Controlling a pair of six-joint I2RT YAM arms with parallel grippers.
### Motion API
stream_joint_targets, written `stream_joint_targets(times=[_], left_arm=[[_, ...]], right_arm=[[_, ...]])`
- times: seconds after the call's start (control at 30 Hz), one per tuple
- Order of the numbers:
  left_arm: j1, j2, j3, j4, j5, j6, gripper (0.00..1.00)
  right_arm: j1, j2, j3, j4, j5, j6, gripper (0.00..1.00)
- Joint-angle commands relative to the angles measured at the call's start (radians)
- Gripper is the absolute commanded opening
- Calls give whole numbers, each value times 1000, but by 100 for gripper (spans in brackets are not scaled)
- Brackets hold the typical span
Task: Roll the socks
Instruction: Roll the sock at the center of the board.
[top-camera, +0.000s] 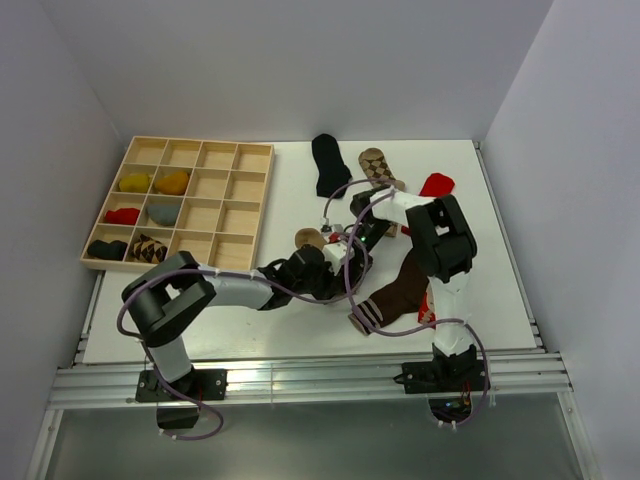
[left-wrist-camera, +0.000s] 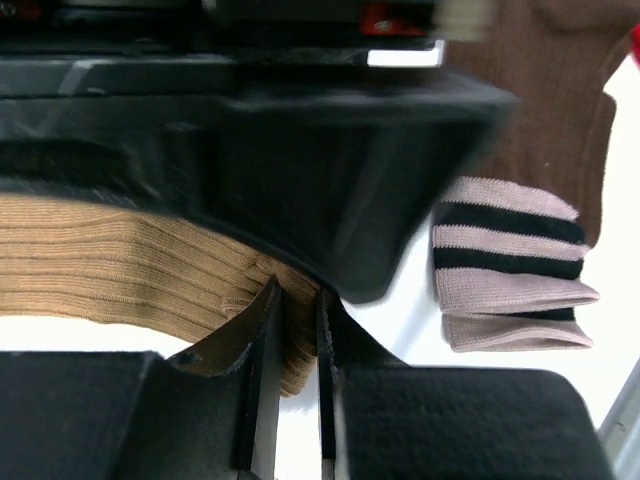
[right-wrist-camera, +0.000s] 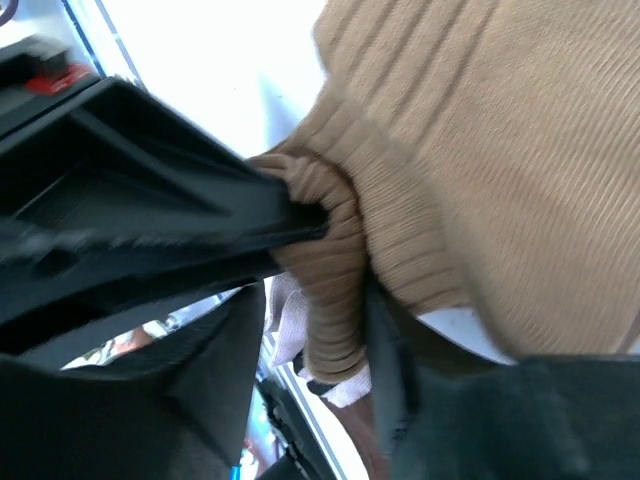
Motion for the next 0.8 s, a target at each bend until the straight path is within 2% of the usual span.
stream_joint_targets(times=[0.0, 0.1, 0.3, 0.37, 0.5, 0.67, 0.77], left_arm=[[25, 59, -8, -96, 121, -52, 6], [52, 69, -11, -102, 201, -86, 2], [123, 124, 56, -155, 382, -181, 0], [125, 165, 107, -203, 439, -205, 0], [132, 222, 159, -249, 541, -286, 0], [160, 248, 224, -335, 571, -342, 0], [174, 257, 276, -453, 551, -339, 0]], right_arm=[[-29, -86, -37, 128, 66, -6, 53], [-71, -168, -106, 193, 66, 7, 57], [-177, -336, -233, 333, 81, -2, 56], [-213, -420, -290, 394, 126, -17, 54], [-210, -609, -504, 583, 239, -55, 55], [-201, -819, -666, 694, 261, -163, 56], [-182, -914, -736, 712, 230, -224, 58]])
